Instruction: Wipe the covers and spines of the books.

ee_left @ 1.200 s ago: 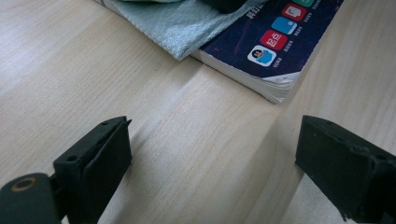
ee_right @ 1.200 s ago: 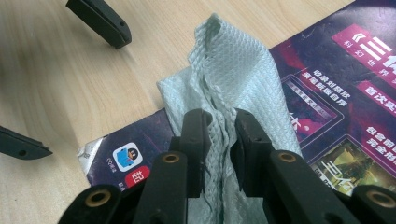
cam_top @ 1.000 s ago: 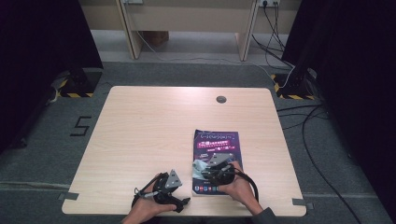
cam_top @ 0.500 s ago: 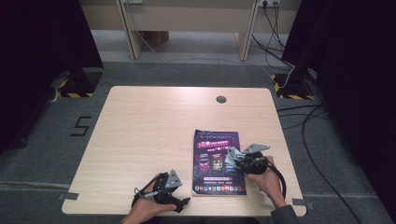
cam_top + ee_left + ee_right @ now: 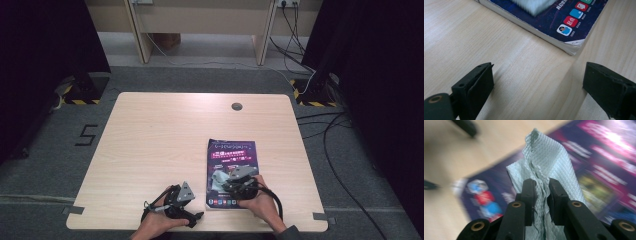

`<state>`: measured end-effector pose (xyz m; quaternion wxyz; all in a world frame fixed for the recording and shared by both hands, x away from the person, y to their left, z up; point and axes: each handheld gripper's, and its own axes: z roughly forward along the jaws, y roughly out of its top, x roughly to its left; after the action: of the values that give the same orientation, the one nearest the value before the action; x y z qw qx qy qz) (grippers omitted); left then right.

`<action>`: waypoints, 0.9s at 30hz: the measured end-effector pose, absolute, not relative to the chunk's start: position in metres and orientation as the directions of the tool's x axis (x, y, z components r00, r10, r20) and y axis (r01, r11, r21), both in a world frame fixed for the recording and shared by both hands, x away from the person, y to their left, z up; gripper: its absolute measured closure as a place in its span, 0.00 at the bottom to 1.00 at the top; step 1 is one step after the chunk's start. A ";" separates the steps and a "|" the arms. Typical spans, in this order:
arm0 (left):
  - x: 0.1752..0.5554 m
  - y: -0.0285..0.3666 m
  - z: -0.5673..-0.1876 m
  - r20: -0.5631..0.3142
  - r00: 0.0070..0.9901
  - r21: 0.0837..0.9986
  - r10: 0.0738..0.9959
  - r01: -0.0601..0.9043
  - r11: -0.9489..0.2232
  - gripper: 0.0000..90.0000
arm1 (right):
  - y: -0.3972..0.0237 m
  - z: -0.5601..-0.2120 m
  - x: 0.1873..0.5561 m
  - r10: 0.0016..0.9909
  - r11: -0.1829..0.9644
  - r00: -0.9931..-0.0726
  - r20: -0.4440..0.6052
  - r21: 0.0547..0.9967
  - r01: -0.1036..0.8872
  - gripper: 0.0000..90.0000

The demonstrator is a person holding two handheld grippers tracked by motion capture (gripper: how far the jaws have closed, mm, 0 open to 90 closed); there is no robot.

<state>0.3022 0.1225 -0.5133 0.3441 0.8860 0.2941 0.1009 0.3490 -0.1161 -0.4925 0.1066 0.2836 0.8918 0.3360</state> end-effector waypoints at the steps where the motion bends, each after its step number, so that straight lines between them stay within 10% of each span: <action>1: 0.302 0.122 -0.513 -0.026 0.806 0.669 0.591 0.453 -0.589 0.10 | -0.109 -0.493 0.345 0.561 0.617 -0.828 0.009 0.663 0.425 0.86; 27: 0.303 0.122 -0.513 -0.023 0.807 0.667 0.589 0.452 -0.593 0.09 | -0.115 -0.492 0.337 0.559 0.621 -0.829 0.007 0.659 0.425 0.86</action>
<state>0.3028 0.1224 -0.5134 0.3427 0.8867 0.2936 0.1003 0.3367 -0.1146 -0.4924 0.0999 0.2749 0.8948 0.3373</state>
